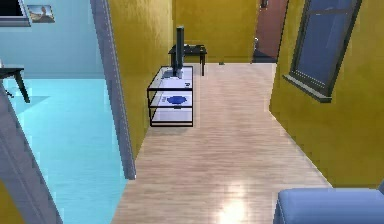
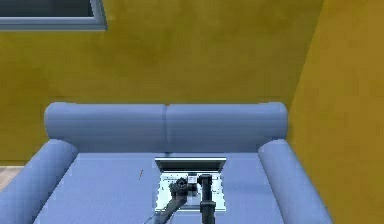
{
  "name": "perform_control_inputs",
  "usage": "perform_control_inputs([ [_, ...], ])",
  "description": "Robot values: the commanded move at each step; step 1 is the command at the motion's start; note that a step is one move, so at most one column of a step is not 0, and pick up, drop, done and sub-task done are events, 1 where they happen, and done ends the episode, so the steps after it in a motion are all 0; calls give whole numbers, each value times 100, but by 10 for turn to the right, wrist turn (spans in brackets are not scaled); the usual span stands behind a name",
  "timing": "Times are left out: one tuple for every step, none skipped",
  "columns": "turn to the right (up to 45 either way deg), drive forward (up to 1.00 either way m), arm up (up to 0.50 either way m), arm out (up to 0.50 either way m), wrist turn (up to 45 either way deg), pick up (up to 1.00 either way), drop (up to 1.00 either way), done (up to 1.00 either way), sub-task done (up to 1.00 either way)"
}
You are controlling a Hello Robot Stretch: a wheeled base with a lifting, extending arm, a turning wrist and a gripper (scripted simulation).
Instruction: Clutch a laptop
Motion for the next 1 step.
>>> perform_control_inputs([
  [0, 0, 0, 0, 450, 0, 0, 0, 0],
])
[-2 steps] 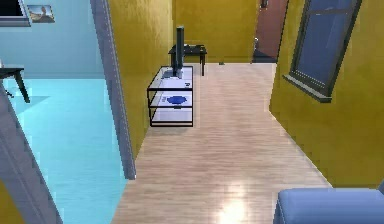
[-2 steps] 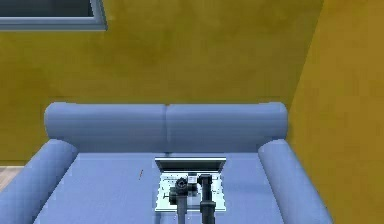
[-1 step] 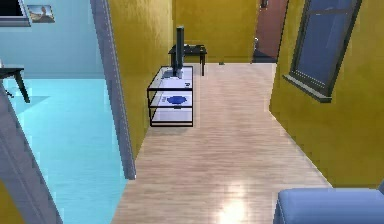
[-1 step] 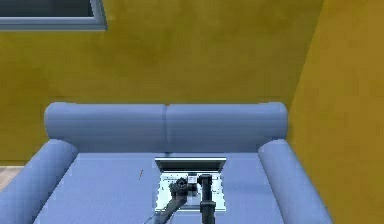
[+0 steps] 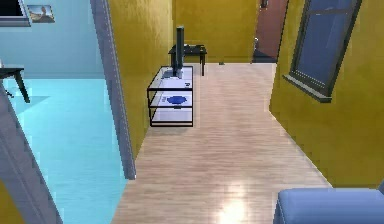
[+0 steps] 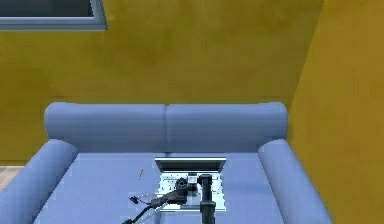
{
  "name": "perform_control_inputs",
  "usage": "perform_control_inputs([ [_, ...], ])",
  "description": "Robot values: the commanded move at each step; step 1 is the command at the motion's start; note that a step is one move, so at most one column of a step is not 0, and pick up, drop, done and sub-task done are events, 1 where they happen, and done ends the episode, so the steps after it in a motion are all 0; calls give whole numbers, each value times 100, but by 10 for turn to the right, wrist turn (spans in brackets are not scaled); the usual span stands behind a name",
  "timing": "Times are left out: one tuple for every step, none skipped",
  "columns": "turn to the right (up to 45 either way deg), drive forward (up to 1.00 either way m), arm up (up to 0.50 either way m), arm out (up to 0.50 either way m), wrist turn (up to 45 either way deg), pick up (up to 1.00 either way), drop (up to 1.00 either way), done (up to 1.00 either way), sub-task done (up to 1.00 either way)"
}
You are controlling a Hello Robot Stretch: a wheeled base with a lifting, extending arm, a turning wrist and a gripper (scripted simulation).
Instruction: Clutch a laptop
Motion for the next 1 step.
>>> perform_control_inputs([
  [0, 0, 0, 0, 450, 0, 0, 0, 0],
])
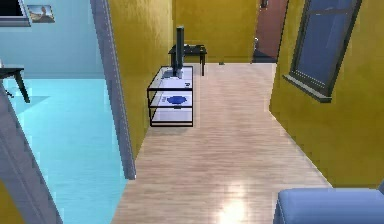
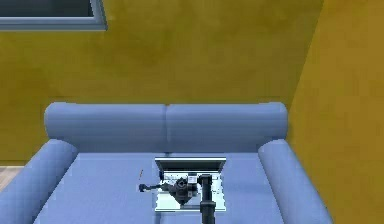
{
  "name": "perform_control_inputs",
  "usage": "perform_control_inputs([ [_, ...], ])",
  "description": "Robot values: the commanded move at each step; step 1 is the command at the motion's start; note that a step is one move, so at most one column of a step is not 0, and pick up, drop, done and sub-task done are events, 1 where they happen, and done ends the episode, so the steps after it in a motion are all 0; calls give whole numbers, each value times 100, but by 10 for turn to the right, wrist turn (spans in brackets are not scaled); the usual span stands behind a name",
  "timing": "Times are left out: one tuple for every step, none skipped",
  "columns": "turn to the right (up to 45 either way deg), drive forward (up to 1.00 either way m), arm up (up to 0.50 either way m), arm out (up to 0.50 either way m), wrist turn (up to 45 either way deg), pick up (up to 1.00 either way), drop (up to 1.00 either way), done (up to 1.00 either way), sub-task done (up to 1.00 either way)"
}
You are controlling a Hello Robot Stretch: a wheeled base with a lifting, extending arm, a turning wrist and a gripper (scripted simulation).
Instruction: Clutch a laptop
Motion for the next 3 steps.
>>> perform_control_inputs([
  [0, 0, 0, 0, 360, 0, 0, 0, 0],
  [0, 0, -30, 0, 0, 0, 0, 0, 0],
  [0, 0, 0, 0, 0, 100, 0, 0, 0],
])
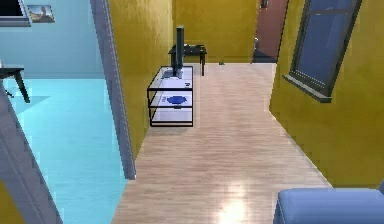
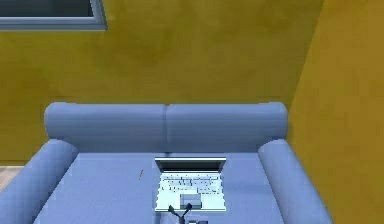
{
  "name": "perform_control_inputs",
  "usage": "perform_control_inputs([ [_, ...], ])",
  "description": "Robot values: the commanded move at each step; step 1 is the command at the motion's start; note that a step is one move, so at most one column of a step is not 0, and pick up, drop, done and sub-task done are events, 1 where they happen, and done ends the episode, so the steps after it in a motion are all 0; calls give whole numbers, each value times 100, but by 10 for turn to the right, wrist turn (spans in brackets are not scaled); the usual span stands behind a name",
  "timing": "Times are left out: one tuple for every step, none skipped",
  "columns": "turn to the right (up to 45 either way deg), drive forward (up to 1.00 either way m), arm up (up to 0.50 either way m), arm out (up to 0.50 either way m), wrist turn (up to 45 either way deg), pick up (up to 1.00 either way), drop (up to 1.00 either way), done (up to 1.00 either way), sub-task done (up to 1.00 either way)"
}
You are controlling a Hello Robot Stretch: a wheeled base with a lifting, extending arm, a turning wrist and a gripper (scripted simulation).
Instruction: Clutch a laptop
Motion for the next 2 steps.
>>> perform_control_inputs([
  [0, 0, 10, 0, 0, 0, 0, 0, 0],
  [0, 0, 0, 0, 0, 0, 0, 100, 0],
])
